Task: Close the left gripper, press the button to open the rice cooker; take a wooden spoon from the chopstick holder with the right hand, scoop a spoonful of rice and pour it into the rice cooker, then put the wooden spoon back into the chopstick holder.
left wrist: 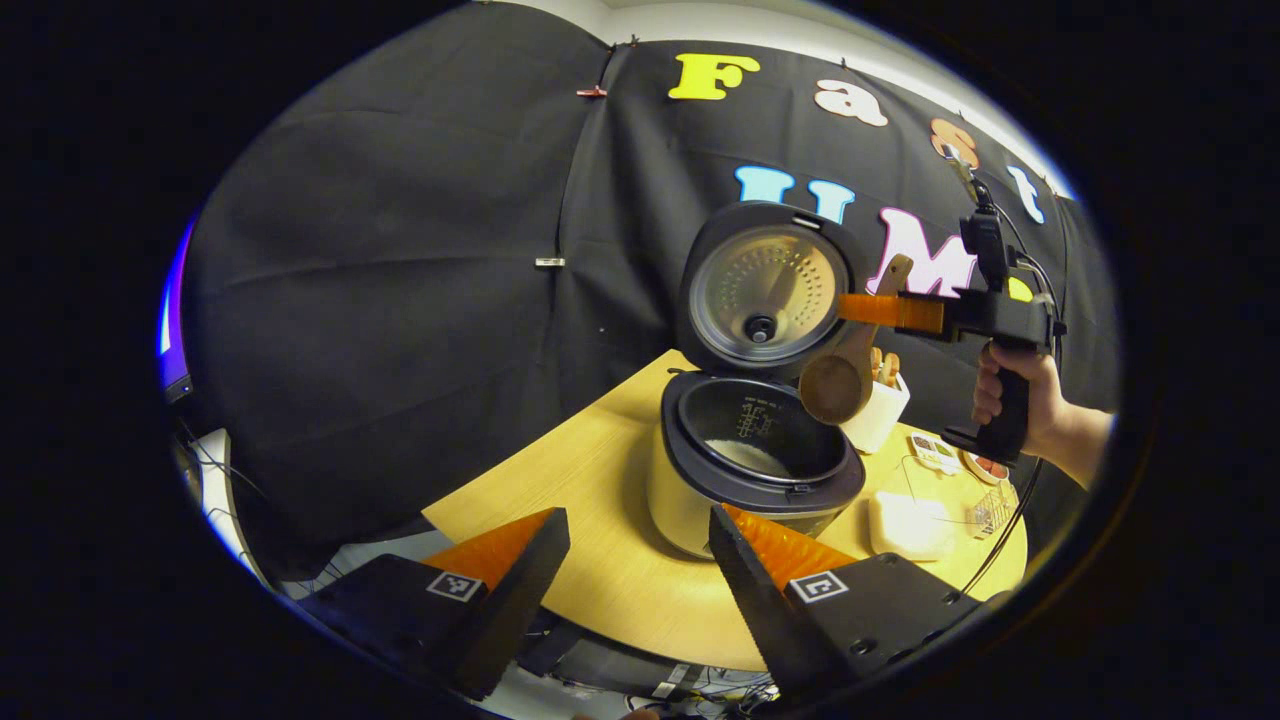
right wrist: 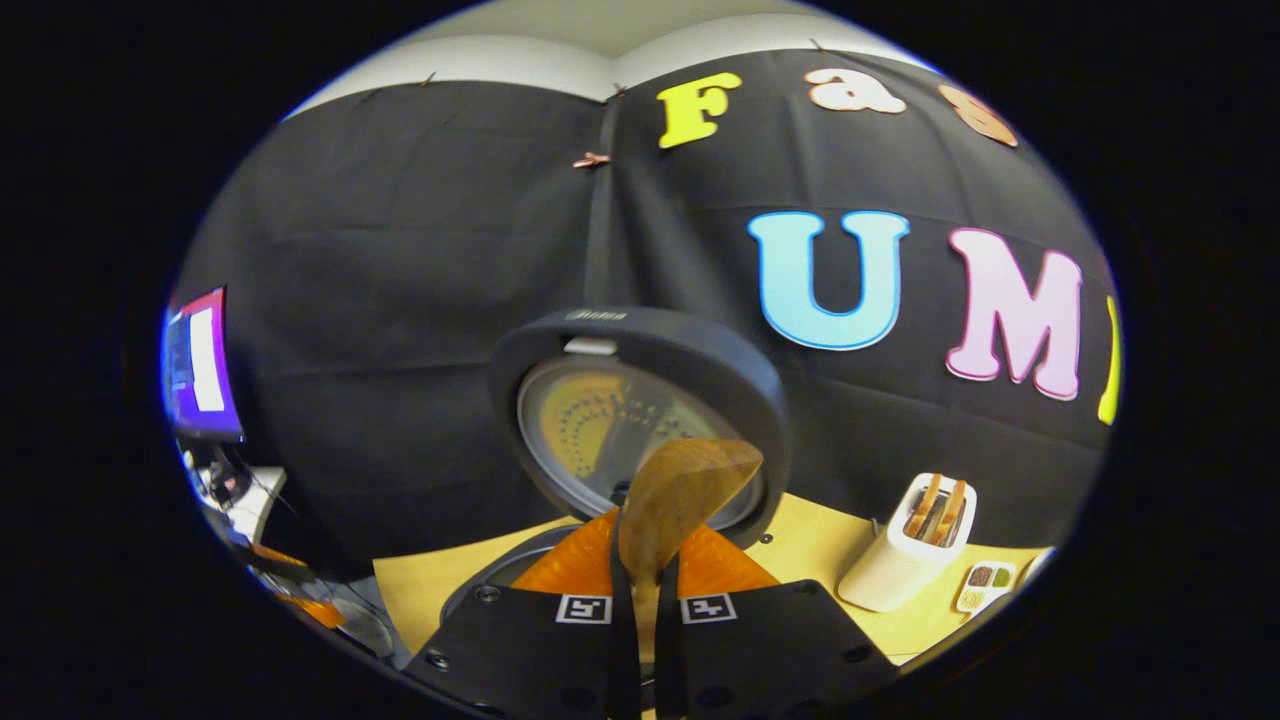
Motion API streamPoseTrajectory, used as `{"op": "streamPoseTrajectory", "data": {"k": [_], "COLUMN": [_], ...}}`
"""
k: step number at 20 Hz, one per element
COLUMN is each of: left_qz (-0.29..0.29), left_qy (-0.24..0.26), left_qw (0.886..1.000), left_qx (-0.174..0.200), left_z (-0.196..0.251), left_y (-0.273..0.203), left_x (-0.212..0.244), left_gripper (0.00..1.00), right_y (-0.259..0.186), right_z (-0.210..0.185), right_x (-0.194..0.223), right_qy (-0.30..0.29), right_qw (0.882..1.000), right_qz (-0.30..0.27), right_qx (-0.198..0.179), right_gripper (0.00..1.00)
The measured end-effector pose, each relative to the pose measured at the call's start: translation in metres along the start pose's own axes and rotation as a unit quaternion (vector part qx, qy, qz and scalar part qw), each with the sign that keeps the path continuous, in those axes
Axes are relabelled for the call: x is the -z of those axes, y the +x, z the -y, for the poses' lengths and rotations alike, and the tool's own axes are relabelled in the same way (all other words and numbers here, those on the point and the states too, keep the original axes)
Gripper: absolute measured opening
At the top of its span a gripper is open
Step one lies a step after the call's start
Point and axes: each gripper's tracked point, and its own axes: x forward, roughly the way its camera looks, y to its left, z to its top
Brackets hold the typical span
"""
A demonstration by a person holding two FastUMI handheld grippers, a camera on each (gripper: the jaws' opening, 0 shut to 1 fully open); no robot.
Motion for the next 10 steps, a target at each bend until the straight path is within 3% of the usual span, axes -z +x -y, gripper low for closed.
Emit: {"op": "streamPoseTrajectory", "data": {"k": [3, 5, 10], "left_qz": [0.002, 0.004, 0.005], "left_qy": [0.01, 0.02, 0.048], "left_qw": [1.0, 0.999, 0.995], "left_qx": [0.019, 0.034, 0.082], "left_z": [0.019, 0.035, 0.086], "left_y": [0.002, 0.003, 0.005], "left_x": [-0.005, -0.009, -0.013], "left_gripper": [0.95, 0.96, 0.95], "right_y": [-0.025, -0.044, -0.105], "right_z": [0.019, 0.04, 0.122], "right_x": [-0.031, -0.044, -0.052], "right_qy": [0.051, 0.088, 0.154], "right_qw": [0.998, 0.994, 0.978], "right_qz": [0.034, 0.05, 0.069], "right_qx": [0.019, 0.041, 0.122], "right_gripper": [0.06, 0.1, 0.1]}}
